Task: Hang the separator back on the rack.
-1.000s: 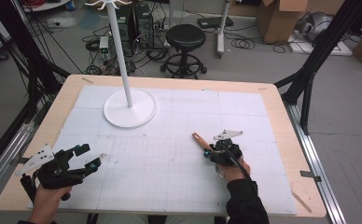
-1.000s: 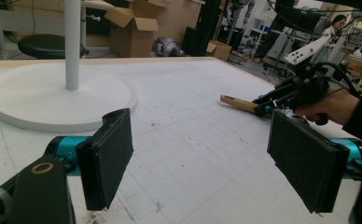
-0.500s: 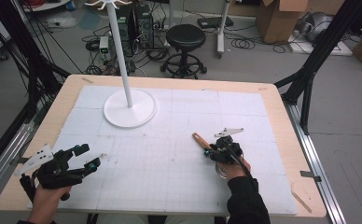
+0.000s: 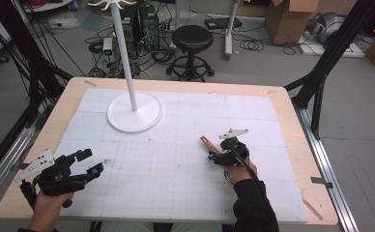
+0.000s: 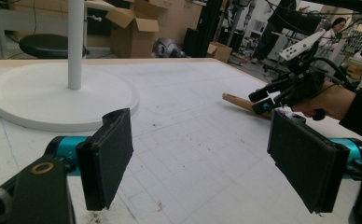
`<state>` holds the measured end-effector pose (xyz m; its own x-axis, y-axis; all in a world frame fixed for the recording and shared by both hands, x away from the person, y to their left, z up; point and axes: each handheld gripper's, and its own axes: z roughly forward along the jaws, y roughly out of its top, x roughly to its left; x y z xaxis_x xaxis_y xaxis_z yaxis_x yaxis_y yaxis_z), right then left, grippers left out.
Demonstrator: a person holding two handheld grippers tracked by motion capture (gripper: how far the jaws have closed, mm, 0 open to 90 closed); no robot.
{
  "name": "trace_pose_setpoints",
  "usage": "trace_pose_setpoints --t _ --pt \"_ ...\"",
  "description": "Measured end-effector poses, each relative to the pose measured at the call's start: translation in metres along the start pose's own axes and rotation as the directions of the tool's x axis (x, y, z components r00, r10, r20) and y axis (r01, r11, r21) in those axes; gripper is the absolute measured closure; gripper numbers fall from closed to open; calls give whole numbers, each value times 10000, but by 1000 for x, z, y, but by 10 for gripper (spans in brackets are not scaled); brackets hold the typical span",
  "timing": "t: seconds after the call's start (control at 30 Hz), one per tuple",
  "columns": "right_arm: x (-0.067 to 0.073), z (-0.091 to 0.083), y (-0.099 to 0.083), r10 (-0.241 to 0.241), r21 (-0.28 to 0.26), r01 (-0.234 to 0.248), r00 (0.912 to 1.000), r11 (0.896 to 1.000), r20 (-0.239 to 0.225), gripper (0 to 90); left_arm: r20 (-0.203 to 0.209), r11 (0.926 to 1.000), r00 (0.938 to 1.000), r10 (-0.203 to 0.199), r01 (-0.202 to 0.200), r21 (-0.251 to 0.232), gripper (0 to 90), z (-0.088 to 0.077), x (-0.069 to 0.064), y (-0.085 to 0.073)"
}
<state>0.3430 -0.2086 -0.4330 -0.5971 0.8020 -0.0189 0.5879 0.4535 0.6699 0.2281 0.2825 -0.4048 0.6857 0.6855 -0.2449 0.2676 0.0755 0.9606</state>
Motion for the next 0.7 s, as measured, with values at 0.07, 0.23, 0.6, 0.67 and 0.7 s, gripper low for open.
trace_pose_setpoints --t 0.07,0.23,0.6,0.67,0.7 --pt "4 7 6 -133 208 129 9997 9997 190 412 0 10000 10000 -1 1 -14 226 0 0 0" --pt "11 15 18 -343 443 329 9989 9985 312 472 28 10000 10000 9 -9 -37 226 -1 1 0" --pt "9 20 23 -65 525 49 9996 9986 292 662 75 10000 10000 58 -58 -53 226 -1 0 1" --pt "8 20 23 3 492 -13 9998 9988 223 664 75 10000 10000 62 -62 -39 226 0 0 1" --pt "7 19 23 52 510 -60 9998 9987 172 666 67 10000 10000 57 -57 -32 226 0 0 1"
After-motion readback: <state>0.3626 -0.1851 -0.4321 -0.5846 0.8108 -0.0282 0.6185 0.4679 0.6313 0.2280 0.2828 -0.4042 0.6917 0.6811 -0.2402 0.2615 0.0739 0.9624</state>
